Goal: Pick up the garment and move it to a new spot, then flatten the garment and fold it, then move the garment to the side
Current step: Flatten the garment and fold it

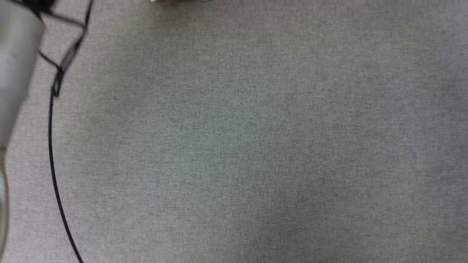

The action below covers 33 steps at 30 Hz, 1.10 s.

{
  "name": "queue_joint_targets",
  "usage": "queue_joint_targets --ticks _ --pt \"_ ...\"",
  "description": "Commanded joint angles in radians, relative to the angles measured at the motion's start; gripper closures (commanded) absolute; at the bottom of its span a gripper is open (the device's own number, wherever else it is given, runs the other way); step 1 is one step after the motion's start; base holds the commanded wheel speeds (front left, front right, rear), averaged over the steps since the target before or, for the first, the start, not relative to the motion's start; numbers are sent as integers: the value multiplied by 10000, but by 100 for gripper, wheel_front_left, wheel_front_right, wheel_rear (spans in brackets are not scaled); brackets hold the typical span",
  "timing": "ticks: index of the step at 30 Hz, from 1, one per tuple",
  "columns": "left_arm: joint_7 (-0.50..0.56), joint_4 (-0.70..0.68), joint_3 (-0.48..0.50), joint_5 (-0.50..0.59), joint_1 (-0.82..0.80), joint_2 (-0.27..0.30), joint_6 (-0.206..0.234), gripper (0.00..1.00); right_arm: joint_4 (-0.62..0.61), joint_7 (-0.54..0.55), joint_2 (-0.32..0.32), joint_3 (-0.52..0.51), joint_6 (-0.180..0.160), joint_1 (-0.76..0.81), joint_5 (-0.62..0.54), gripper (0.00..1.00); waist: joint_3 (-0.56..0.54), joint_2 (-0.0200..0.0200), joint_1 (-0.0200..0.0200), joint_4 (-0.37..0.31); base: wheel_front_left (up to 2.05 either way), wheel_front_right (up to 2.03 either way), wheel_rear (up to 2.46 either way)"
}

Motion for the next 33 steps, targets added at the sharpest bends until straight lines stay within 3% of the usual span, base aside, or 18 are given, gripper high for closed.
queue_joint_targets --ticks 1,9,19,26,33 --pt "-56 -101 13 -59 436 26 9 100 19 -113 -37 103 -7 355 137 100 -175 -1 -1 3 0 0 0" --pt "-70 -1889 404 71 4270 284 682 100 -509 -421 -444 1494 -7 2995 1202 100 -1307 -1 -1 10 0 0 0" --pt "-8 -3670 -184 -198 8985 738 1313 100 -1575 -512 -1421 2437 -7 6411 2435 100 -3067 -1 -1 22 0 0 0" --pt "339 -4371 -634 -759 11314 1371 1603 100 -2283 -642 -2134 2456 -7 8481 2806 100 -4040 -1 -1 81 0 0 0" --pt "659 -5532 -907 -1309 13370 1952 2311 100 -2928 -777 -2579 1866 -7 10543 2932 100 -4805 -1 -1 182 0 0 0"
